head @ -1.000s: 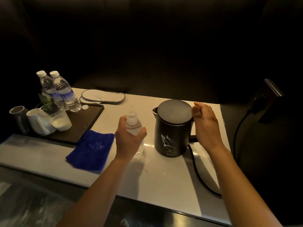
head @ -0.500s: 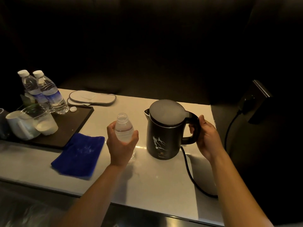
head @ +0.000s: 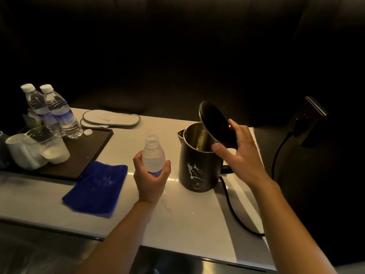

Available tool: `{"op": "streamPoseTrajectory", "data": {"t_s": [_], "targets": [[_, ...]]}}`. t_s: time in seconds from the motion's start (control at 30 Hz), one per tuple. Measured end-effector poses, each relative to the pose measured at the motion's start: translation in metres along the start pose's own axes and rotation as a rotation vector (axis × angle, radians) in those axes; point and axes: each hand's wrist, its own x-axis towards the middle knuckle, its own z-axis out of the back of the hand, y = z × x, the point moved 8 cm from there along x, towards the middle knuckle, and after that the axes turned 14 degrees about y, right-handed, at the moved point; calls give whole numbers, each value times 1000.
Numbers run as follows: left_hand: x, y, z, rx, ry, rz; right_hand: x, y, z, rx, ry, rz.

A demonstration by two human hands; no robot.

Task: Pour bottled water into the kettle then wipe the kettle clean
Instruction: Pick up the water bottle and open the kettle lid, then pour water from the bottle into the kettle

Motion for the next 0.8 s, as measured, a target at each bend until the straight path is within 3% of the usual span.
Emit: {"op": "streamPoseTrajectory", "data": {"t_s": [0.07,0.2,0.47,0.63,0.8], "targets": [[-2,3,0,9,-10,-20,7,2,-4,-125,-29,-3],[-2,5,0,-4,-2,-52,10,-2,-6,-134,-100,-32],[19,-2,8,-9,93,-17,6,-4,1,247,-153,-32],[50,-35,7,17,354,-41,9,-9,-1,275,-162,-58],[81,-72,-13,141,810,-114,11,-14,-3,291,-170,-76]]}}
